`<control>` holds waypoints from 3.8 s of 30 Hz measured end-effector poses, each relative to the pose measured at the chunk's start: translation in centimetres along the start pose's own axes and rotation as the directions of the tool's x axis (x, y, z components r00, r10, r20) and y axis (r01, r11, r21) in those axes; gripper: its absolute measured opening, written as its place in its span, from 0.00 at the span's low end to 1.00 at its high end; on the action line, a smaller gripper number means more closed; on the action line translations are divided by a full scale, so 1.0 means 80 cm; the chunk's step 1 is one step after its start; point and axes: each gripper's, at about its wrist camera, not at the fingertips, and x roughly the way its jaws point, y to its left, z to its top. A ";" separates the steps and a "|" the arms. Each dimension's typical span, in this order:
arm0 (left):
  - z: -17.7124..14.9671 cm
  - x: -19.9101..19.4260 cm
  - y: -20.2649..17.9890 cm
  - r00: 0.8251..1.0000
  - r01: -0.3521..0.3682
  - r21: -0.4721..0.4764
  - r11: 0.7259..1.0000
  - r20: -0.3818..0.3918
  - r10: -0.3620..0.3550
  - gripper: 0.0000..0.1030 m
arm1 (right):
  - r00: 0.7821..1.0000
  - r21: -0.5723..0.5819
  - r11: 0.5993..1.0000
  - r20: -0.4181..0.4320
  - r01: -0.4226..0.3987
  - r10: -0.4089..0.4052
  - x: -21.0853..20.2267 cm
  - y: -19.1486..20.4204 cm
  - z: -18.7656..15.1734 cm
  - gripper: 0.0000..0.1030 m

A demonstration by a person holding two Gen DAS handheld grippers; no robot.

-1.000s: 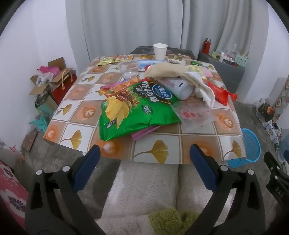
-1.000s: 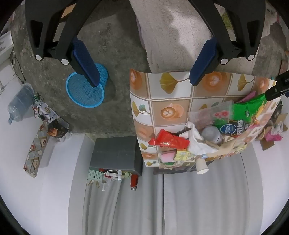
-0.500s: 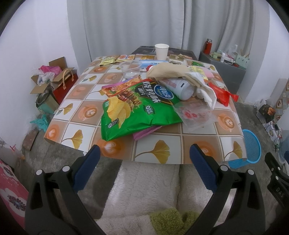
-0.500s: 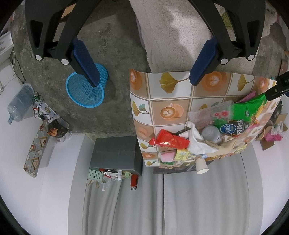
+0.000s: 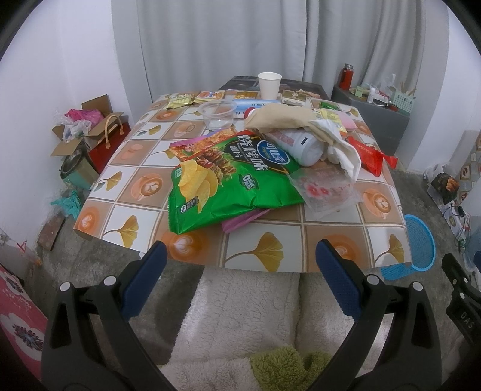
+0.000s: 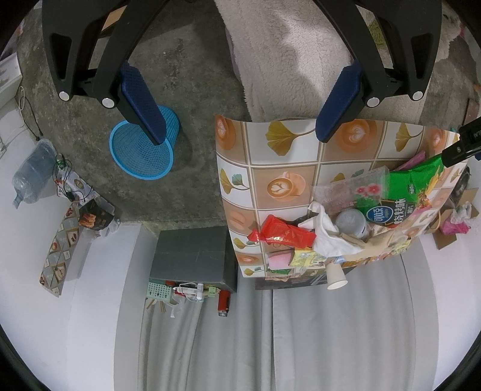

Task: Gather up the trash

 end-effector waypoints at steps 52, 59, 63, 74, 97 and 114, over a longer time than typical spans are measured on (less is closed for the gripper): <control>0.101 0.028 -0.040 0.891 0.395 0.111 0.912 0.197 -0.410 0.88 | 0.985 0.018 0.987 0.064 -0.160 0.159 0.082 -0.020 0.052 0.94; 0.158 0.104 -0.089 0.905 0.409 0.137 0.902 0.066 -0.420 0.67 | 0.964 0.047 0.963 0.023 -0.265 0.264 0.153 -0.030 0.084 0.81; 0.179 0.147 -0.126 0.935 0.342 0.232 0.911 0.015 -0.355 0.63 | 0.946 0.052 0.945 0.041 -0.323 0.321 0.189 -0.032 0.122 0.77; 0.170 0.199 -0.163 0.975 0.218 0.385 0.897 -0.040 -0.220 0.36 | 0.908 0.001 0.911 -0.077 -0.413 0.412 0.296 0.000 0.170 0.63; 0.173 0.110 -0.147 0.910 0.348 0.355 0.867 0.092 -0.403 0.05 | 0.905 0.050 0.905 -0.028 -0.423 0.425 0.239 -0.033 0.171 0.05; 0.174 0.060 -0.171 0.826 0.517 0.295 0.804 0.075 -0.559 0.05 | 0.954 0.119 0.947 0.069 -0.298 0.292 0.160 -0.091 0.159 0.05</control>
